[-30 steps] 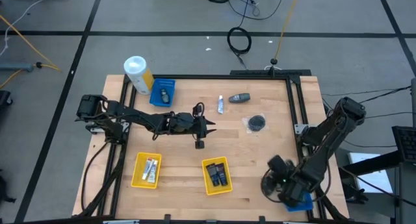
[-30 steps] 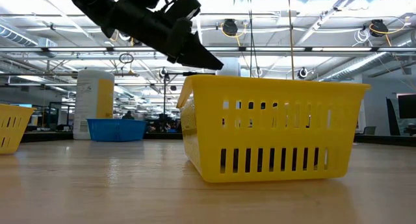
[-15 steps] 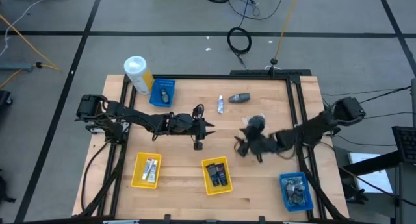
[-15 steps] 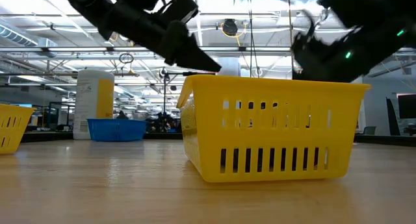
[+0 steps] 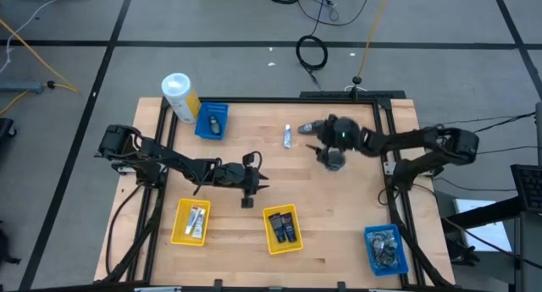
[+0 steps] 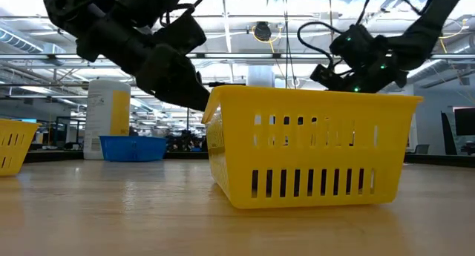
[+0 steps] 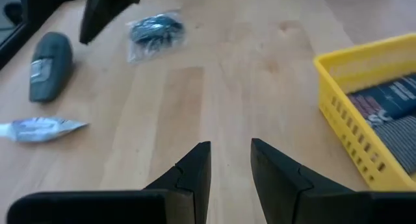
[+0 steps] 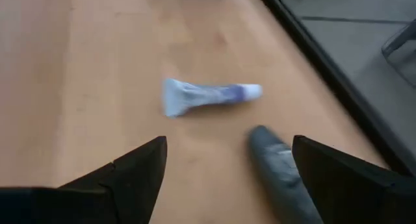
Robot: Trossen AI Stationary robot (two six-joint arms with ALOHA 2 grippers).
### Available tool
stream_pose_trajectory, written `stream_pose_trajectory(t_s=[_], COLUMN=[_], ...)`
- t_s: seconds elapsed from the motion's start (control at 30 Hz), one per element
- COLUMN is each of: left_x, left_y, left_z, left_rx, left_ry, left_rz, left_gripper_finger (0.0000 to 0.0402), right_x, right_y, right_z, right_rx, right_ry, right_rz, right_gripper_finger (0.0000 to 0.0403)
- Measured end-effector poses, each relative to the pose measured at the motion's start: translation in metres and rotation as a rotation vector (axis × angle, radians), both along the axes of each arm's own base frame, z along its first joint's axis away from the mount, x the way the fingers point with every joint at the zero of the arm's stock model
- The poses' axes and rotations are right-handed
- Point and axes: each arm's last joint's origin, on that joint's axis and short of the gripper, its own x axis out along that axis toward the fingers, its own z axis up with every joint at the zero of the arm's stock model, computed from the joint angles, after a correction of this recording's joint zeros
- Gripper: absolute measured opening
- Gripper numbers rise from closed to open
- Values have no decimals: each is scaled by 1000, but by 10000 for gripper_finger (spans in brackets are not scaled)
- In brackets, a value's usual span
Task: Pick & Place Travel size toiletries
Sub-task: Put the black deodorant into the top blue bin
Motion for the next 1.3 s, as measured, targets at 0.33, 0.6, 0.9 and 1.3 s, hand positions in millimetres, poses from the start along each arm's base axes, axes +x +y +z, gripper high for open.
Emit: stream_pose_trajectory(t_s=[0.33,0.6,0.9,1.3], left_x=[2,4,4,9], left_y=[4,15,12,13], left_z=[4,6,8,19], left_rx=[-49,-84,-86,-49], left_ry=[-60,-100,-113,-228], left_rz=[141,221,211,182], left_gripper_finger=[111,111,111,111], right_x=[-20,-20,-23,-22], right_y=[-55,-73,-75,-75], right_z=[-2,-15,-17,-19], right_rx=[33,29,6,11], right_ry=[98,171,214,199], right_rz=[22,15,40,91], right_gripper_finger=[323,322,294,258])
